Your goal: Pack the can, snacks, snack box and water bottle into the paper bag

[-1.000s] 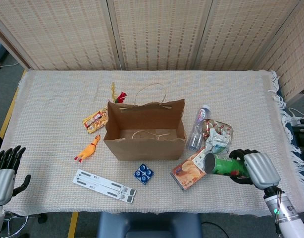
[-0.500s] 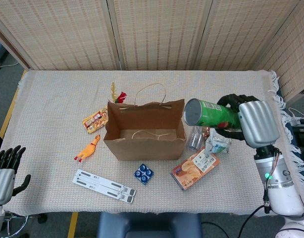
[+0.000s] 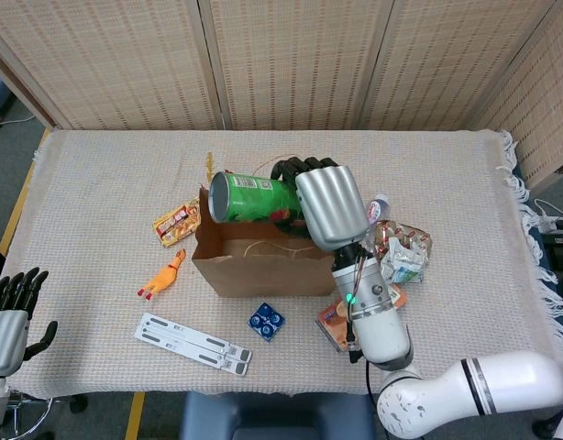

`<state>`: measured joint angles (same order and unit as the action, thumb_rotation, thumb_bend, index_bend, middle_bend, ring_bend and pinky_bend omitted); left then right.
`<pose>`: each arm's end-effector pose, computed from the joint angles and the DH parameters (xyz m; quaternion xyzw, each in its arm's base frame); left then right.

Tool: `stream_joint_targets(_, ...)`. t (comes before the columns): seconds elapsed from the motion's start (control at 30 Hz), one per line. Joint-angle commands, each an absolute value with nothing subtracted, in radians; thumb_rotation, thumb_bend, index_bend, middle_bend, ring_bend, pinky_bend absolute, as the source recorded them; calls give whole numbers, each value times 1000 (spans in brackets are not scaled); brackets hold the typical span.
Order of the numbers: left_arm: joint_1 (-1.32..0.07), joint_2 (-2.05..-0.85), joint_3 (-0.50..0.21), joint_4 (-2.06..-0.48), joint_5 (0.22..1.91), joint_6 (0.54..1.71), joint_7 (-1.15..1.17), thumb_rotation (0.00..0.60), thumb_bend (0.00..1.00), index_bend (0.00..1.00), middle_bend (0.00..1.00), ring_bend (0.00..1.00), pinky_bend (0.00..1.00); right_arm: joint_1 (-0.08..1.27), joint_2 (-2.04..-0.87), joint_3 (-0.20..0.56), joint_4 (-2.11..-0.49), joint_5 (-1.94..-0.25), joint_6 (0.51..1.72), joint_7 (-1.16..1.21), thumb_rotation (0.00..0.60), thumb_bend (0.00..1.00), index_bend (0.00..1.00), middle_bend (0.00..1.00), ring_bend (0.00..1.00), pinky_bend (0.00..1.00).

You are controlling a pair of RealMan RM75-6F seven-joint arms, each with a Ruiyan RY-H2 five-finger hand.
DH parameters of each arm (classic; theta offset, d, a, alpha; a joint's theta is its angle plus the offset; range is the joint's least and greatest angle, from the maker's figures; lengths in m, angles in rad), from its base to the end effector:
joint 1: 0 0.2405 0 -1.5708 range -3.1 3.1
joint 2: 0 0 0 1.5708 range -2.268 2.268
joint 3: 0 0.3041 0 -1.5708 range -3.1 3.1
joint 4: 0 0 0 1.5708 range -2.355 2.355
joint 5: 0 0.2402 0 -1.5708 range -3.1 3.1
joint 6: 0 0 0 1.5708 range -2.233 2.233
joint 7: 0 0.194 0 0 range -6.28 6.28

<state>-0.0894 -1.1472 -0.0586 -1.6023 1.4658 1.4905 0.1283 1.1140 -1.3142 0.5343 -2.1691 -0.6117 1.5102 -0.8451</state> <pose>-0.3688 0.2409 0.1476 -0.6021 -0.3579 -0.3560 0.6186 0.0744 -0.4090 0.1221 0.6280 -0.3090 0.5382 0.4695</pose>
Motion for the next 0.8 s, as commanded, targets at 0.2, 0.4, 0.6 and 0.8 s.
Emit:
stream_joint_targets(0.2,-91,-1142,-55,-1598,1471,1487,109,600,377,22,0,0,0,1223,-1537,457,-2013,-542,1532,-944,600,250,479,538,480,531)
stream_joint_targets(0.4,-90,-1142,-55,-1601,1470,1489,113,600,376,22,0,0,0,1211,-1515,463,-2051,-477,1547,-984,600,125,18,170,104,293)
stream_joint_targets(0.6,-90,-1145,-56,-1602,1467,1491,123,600,377,22,0,0,0,1168,-1445,496,-2101,-486,1573,-954,600,100,0,109,60,243)
stream_joint_targets(0.8,-89,-1146,-57,-1603,1466,1493,127,600,377,22,0,0,0,1088,-1325,521,-2205,-520,1565,-884,600,99,0,109,59,242)
